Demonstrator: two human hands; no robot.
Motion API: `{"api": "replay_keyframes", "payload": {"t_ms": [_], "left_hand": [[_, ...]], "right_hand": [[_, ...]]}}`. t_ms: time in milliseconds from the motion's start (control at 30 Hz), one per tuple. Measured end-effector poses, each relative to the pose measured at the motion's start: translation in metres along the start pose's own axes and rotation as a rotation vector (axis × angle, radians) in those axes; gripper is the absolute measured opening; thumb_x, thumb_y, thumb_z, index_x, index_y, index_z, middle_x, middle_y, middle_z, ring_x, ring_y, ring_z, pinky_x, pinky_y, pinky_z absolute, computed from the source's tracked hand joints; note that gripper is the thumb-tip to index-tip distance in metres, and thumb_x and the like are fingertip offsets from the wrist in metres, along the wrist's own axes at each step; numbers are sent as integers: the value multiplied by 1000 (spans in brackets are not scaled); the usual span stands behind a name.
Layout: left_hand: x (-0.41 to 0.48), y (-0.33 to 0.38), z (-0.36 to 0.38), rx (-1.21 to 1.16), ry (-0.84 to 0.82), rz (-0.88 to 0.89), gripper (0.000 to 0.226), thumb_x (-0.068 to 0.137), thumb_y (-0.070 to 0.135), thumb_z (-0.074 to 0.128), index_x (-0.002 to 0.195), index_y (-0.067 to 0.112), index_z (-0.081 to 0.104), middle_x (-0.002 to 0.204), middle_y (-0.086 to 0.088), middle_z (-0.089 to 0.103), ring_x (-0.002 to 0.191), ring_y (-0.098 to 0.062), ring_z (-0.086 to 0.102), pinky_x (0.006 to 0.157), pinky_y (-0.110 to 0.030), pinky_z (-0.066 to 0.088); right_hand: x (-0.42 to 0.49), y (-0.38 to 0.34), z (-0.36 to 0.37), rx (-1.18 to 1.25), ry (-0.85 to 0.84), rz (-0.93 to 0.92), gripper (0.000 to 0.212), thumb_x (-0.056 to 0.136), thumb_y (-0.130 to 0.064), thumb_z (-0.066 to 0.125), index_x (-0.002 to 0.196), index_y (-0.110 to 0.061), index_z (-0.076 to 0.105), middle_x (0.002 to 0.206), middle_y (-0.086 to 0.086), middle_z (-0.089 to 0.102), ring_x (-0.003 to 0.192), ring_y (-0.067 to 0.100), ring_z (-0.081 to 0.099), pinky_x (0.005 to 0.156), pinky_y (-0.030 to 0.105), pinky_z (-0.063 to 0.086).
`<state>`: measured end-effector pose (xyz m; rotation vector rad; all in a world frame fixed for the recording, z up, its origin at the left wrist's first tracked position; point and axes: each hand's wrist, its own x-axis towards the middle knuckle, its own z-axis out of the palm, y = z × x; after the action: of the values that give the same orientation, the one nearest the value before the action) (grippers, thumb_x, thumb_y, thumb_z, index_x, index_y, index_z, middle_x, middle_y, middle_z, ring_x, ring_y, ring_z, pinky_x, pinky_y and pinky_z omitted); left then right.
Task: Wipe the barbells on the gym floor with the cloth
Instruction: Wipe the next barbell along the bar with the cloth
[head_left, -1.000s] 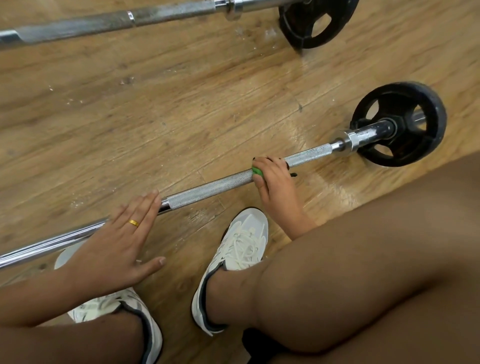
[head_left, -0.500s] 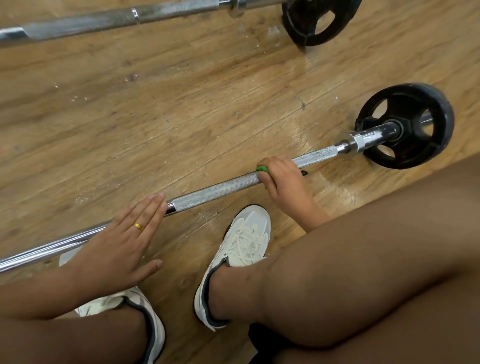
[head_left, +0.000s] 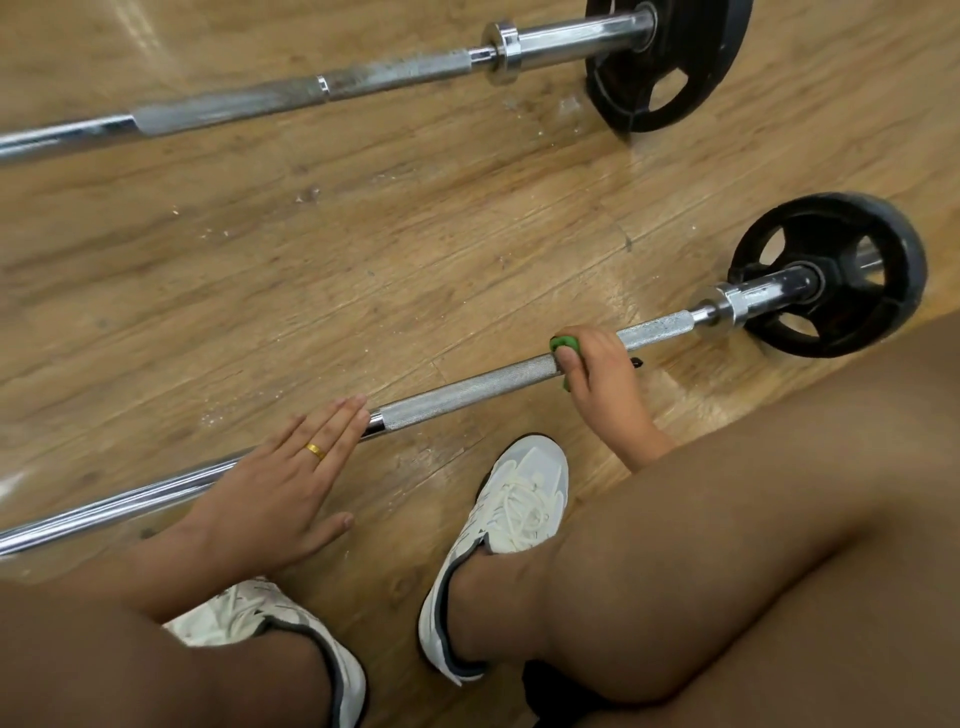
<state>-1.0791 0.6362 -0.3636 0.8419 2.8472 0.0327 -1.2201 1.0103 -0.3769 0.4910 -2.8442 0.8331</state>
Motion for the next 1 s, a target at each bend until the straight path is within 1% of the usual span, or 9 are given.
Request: {"api": "replay_keyframes", "payload": {"t_ms": [67, 233, 300, 367, 467, 600, 767, 867, 1000], "left_hand": [[3, -2, -1, 3, -9, -15, 99, 89, 65, 40, 160, 3, 11, 168, -15, 12, 154, -27, 16, 119, -46, 20], [12, -11, -5, -5, -47, -47, 102, 86, 67, 41, 159, 2, 14, 166, -16, 17, 152, -28, 19, 119, -45, 17], [16, -14, -7, -1, -60, -74, 102, 85, 68, 41, 159, 2, 17, 166, -16, 18, 152, -28, 21, 121, -42, 11], [20, -19, -9, -3, -67, -95, 102, 84, 68, 42, 158, 1, 21, 165, -17, 20, 151, -29, 24, 121, -41, 8], [28, -28, -10, -9, -60, -120, 103, 83, 69, 42, 158, 1, 22, 165, -16, 21, 150, -30, 27, 118, -44, 16], [36, -41, -10, -23, -27, -160, 103, 83, 71, 38, 159, 4, 18, 167, -13, 15, 152, -24, 19, 118, -47, 22], [33, -43, -9, 21, 2, -115, 98, 87, 65, 38, 160, 5, 13, 168, -12, 9, 155, -26, 14, 119, -50, 25], [36, -51, -7, 19, 11, -106, 98, 86, 63, 38, 160, 5, 12, 168, -13, 10, 155, -26, 12, 117, -51, 29], [42, -70, -6, 21, -5, -99, 99, 85, 63, 36, 161, 7, 6, 168, -13, 11, 155, -18, -6, 117, -48, 23]], "right_hand": [[2, 0, -1, -17, 38, 28, 20, 101, -15, 48, 101, -4, 65, 99, 8, 65, 94, 24, 54, 92, 37, 38], [15, -16, 8, -9, -151, -143, 33, 103, -27, 43, 104, -2, 65, 103, 9, 66, 98, 27, 55, 93, 38, 37], [27, -13, 5, -9, -184, -135, 36, 103, -31, 43, 104, -3, 65, 103, 10, 67, 97, 28, 57, 91, 37, 39], [37, -10, 2, -6, -150, -70, 36, 102, -30, 42, 101, -3, 65, 99, 10, 67, 94, 29, 58, 86, 33, 37], [46, -17, 12, -23, -58, -23, 30, 101, -25, 43, 97, -5, 65, 93, 9, 66, 89, 30, 57, 81, 34, 35], [56, -20, 20, -25, -144, -151, 28, 101, -27, 45, 98, -6, 64, 97, 7, 66, 90, 26, 55, 84, 37, 38], [79, 0, 4, -66, -54, -30, 16, 100, -12, 50, 86, -14, 57, 83, -3, 54, 85, 31, 55, 80, 34, 33], [84, 2, 2, -94, -111, -57, 16, 100, -14, 50, 97, -5, 62, 91, 8, 63, 90, 31, 55, 84, 37, 35], [104, 4, 2, -117, -227, -74, 30, 98, -21, 49, 111, 1, 64, 105, 19, 67, 100, 39, 58, 89, 38, 37]]}}
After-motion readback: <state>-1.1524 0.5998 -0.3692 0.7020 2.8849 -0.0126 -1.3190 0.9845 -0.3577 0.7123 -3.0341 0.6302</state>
